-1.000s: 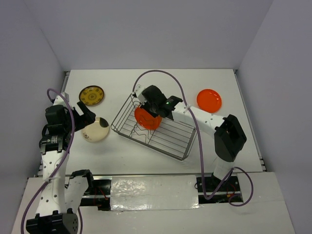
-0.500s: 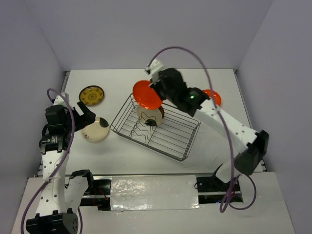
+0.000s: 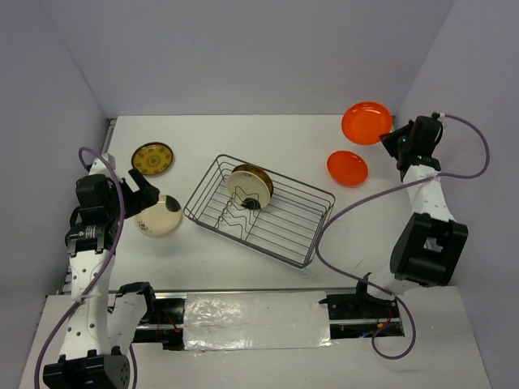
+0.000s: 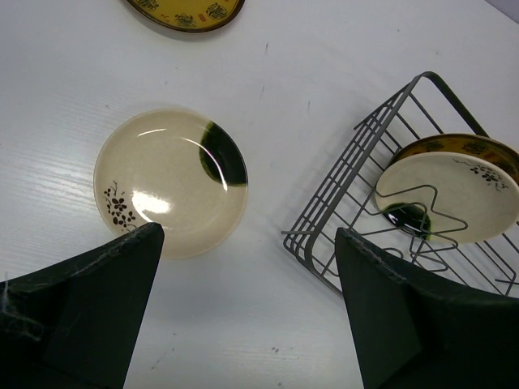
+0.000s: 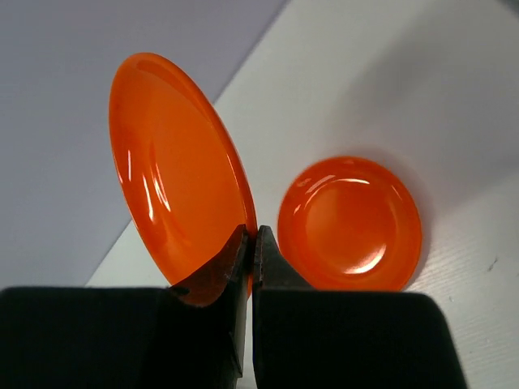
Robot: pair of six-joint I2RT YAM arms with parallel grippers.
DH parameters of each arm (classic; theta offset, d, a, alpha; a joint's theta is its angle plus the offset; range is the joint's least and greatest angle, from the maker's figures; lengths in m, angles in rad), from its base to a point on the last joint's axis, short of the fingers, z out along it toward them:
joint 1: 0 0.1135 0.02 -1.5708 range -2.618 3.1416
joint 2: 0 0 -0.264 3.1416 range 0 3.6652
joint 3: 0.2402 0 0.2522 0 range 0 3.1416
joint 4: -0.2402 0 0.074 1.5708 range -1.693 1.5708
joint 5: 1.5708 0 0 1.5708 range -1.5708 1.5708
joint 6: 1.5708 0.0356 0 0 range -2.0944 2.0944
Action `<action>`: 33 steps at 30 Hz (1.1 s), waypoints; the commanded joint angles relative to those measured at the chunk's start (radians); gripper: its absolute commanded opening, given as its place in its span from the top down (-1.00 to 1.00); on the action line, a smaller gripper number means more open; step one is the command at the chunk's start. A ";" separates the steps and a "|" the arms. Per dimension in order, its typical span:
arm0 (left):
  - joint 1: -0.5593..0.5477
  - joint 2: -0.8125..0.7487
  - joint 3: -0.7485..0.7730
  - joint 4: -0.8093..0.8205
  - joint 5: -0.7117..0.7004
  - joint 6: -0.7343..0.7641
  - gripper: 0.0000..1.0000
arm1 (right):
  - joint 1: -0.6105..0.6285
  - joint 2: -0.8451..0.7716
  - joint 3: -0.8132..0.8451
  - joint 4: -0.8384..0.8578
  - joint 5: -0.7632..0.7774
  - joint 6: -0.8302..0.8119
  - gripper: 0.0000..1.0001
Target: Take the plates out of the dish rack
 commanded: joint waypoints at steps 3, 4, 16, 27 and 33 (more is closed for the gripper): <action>-0.004 -0.013 -0.006 0.042 0.019 0.021 -0.99 | -0.074 0.124 -0.083 0.249 -0.160 0.204 1.00; -0.004 -0.011 -0.006 0.041 0.019 0.021 -0.99 | -0.077 0.173 -0.086 0.249 -0.169 0.201 1.00; -0.004 -0.007 -0.008 0.042 0.024 0.023 -0.99 | -0.072 0.313 -0.155 0.266 -0.169 0.127 0.97; -0.004 0.000 -0.008 0.044 0.022 0.021 -0.99 | -0.040 0.301 -0.148 0.148 -0.136 0.013 0.59; -0.006 0.003 -0.006 0.042 0.030 0.023 -0.99 | 0.001 0.201 -0.155 0.105 -0.073 -0.006 -0.67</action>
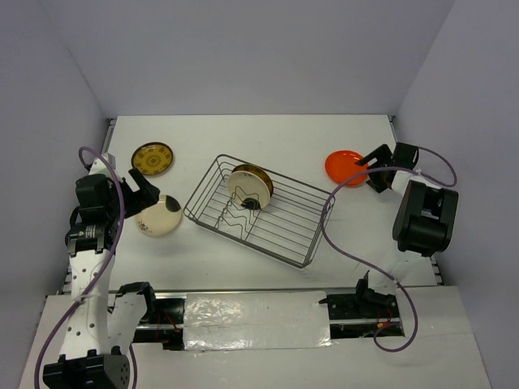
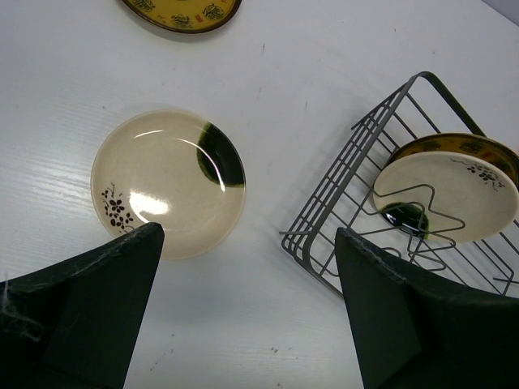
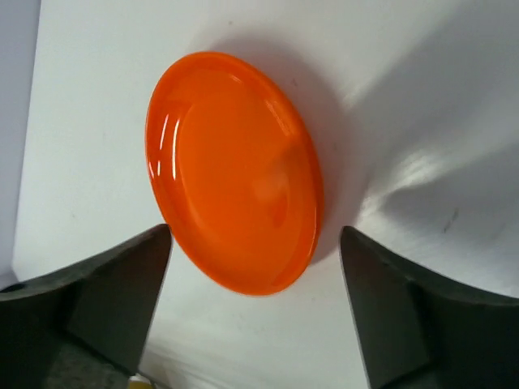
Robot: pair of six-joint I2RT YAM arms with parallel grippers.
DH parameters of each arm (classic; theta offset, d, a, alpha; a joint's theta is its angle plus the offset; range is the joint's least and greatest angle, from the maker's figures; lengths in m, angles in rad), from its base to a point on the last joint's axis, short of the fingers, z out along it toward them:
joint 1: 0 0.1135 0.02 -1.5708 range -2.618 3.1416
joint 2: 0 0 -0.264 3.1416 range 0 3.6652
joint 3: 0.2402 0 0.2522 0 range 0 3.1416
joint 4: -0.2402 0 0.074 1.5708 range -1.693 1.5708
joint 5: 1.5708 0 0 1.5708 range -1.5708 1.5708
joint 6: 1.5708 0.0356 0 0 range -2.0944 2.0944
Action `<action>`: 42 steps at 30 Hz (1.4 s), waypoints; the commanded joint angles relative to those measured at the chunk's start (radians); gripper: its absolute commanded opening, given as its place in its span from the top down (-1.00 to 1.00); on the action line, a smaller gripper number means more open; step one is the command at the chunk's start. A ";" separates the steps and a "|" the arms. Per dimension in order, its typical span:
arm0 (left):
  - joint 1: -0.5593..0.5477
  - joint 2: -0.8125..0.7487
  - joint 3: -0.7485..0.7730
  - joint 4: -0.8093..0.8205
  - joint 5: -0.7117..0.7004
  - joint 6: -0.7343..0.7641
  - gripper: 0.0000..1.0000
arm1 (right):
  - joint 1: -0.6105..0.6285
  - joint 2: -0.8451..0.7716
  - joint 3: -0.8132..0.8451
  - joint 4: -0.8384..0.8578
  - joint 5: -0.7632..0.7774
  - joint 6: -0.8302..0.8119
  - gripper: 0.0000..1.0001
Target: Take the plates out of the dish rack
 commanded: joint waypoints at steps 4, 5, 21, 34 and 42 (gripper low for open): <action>-0.009 0.002 -0.008 0.039 0.020 0.021 -0.99 | 0.097 -0.213 0.049 -0.175 0.285 -0.096 -1.00; -0.009 0.002 -0.008 0.038 0.020 0.023 -0.99 | 0.114 -0.244 0.060 -0.198 0.332 -0.109 -1.00; -0.009 0.011 0.003 0.004 -0.080 0.001 -0.99 | 1.031 -0.308 0.362 -0.388 0.322 -1.026 -0.46; -0.010 0.008 0.003 0.005 -0.070 0.003 -0.99 | 1.151 -0.047 0.451 -0.410 0.501 -1.026 -0.21; -0.010 0.005 0.003 0.005 -0.070 0.003 -0.99 | 1.153 0.010 0.439 -0.395 0.540 -1.028 0.12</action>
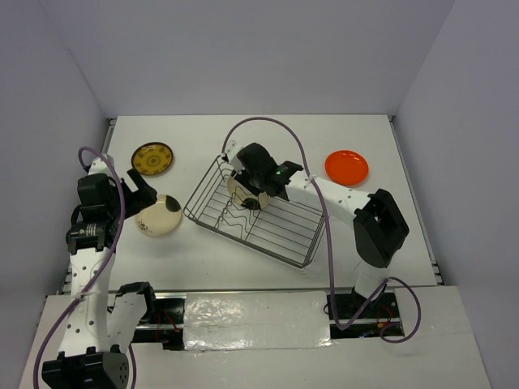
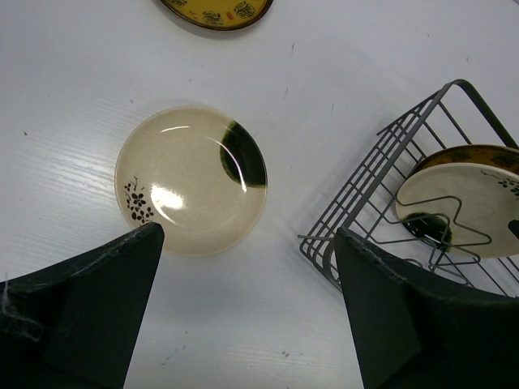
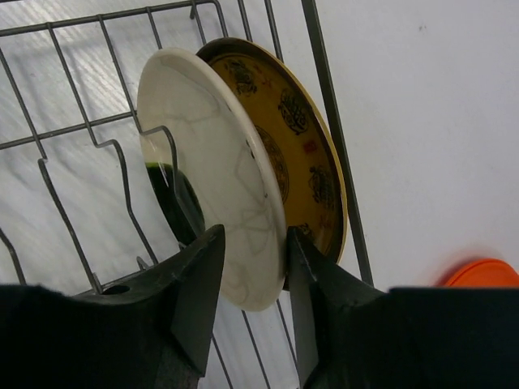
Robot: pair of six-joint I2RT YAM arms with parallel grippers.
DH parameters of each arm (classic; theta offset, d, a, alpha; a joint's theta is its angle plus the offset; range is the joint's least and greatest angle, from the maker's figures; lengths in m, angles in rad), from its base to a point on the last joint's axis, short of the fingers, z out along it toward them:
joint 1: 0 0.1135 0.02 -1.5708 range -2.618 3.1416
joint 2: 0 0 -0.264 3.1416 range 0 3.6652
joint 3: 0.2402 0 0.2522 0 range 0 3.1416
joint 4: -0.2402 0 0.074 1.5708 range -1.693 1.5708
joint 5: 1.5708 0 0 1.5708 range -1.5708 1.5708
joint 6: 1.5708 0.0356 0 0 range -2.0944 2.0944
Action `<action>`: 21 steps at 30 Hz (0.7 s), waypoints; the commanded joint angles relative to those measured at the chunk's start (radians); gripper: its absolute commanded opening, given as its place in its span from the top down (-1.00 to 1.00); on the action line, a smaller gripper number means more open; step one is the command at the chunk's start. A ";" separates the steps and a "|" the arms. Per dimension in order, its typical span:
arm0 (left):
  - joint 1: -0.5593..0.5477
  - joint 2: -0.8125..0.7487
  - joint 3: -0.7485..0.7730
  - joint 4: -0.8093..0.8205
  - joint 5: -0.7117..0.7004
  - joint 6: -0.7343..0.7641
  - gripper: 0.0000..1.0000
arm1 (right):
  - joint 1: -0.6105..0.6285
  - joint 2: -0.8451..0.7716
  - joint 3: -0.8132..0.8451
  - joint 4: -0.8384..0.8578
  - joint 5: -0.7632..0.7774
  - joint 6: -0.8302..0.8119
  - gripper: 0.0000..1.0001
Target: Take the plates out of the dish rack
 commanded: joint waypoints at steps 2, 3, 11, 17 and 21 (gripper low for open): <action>-0.003 -0.010 0.003 0.021 0.002 0.006 -0.99 | 0.006 0.013 0.036 0.027 0.028 -0.011 0.21; -0.003 -0.009 0.003 0.022 0.002 0.007 -0.99 | 0.009 0.007 0.033 0.029 0.025 -0.014 0.32; -0.005 -0.009 0.000 0.024 0.005 0.007 -0.99 | 0.036 -0.059 0.045 0.020 0.122 -0.043 1.00; -0.005 0.026 0.021 0.021 0.031 0.016 -0.99 | 0.036 -0.155 0.095 -0.026 0.225 -0.129 1.00; -0.008 0.025 0.084 0.017 0.297 0.009 -0.99 | 0.049 -0.284 0.186 -0.102 0.130 -0.019 1.00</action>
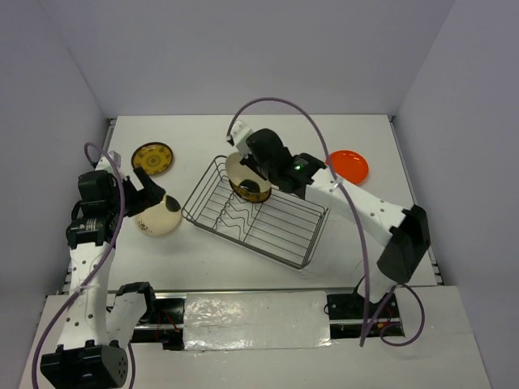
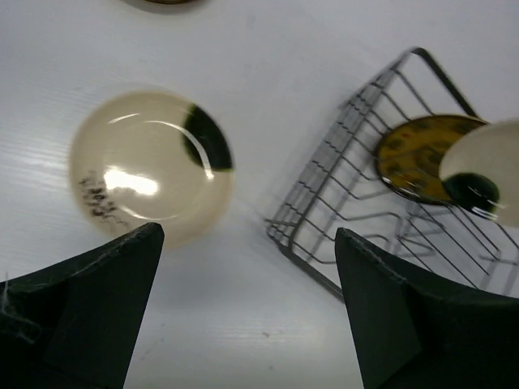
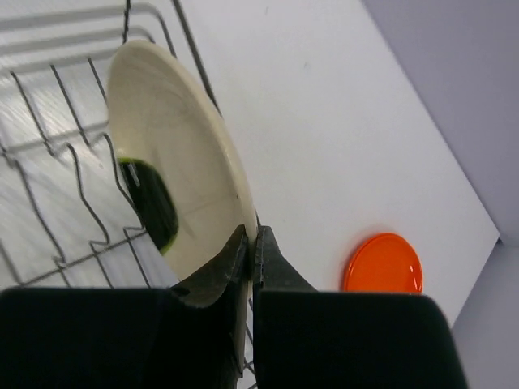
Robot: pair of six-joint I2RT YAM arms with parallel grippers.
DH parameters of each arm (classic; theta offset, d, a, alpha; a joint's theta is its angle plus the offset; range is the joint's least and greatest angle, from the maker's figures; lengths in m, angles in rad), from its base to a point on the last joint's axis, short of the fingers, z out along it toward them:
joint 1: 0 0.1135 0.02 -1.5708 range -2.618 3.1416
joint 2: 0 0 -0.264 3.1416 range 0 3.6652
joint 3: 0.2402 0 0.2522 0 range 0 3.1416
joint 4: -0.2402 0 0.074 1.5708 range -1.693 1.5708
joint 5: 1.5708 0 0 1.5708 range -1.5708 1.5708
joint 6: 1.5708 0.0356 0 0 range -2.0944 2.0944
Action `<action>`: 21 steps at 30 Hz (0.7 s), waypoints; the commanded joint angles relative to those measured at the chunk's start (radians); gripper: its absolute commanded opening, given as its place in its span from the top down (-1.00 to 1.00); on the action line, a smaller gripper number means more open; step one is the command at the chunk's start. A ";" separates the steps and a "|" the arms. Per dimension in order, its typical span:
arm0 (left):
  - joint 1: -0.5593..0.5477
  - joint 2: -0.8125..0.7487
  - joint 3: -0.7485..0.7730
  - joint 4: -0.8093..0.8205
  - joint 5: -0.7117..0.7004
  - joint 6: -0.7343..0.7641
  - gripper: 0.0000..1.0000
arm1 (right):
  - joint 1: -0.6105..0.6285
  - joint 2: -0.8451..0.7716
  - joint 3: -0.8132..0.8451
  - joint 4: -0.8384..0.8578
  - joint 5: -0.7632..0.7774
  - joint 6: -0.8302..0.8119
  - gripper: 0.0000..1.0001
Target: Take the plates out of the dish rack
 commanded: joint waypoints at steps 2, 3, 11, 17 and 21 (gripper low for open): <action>-0.017 -0.051 0.080 0.140 0.389 -0.048 -0.99 | 0.019 -0.234 0.148 -0.028 -0.110 0.191 1.00; -0.043 -0.067 0.078 0.197 0.504 -0.071 -0.99 | 0.010 -0.251 0.156 -0.035 -0.171 0.238 1.00; -0.235 -0.036 0.186 0.357 0.554 -0.115 -0.99 | -0.061 -0.300 0.209 -0.046 -0.584 0.559 1.00; -0.263 -0.030 0.131 0.495 0.649 -0.194 -0.63 | -0.066 -0.309 0.202 0.025 -0.688 0.642 1.00; -0.264 -0.030 0.120 0.474 0.620 -0.194 0.08 | -0.066 -0.326 0.171 0.063 -0.710 0.663 1.00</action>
